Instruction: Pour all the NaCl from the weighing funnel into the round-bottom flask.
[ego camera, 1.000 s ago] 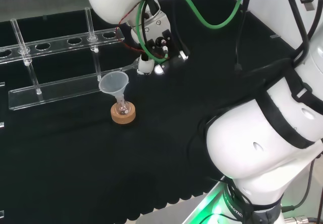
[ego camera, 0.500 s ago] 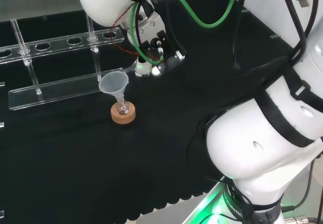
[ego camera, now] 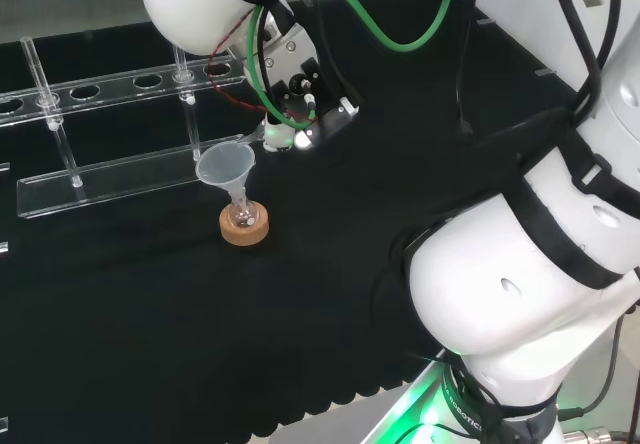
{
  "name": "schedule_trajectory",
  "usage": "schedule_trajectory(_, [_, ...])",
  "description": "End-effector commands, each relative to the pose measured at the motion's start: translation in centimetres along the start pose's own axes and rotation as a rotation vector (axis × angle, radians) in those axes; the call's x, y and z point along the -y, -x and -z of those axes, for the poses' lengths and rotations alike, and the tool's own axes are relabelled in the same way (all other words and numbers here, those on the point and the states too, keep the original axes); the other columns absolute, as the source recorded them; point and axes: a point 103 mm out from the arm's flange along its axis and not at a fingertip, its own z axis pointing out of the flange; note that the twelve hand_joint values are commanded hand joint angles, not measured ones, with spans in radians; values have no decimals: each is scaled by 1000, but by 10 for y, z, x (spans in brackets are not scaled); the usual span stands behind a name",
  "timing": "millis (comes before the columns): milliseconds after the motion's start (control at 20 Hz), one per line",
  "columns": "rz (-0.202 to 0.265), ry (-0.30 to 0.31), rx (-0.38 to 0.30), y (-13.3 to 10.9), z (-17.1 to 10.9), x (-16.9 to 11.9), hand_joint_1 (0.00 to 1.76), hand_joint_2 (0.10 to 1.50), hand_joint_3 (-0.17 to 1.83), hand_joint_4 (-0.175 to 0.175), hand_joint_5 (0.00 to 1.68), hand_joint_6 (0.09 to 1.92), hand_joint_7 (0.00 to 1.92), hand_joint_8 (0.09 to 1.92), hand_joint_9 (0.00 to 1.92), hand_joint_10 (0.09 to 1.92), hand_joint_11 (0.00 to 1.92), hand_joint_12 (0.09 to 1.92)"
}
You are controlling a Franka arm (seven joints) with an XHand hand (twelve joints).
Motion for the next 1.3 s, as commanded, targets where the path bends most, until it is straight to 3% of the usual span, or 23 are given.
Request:
schedule_trajectory(50, [-3, -2, 25, 2, 1, 0, 1091, 728, 590, 175, 1174, 821, 601, 648, 960, 376, 745, 1125])
schedule_trajectory(1300, [4, -30, 111, -3, 10, -4, 1090, 729, 591, 175, 1171, 826, 596, 644, 956, 366, 741, 1120])
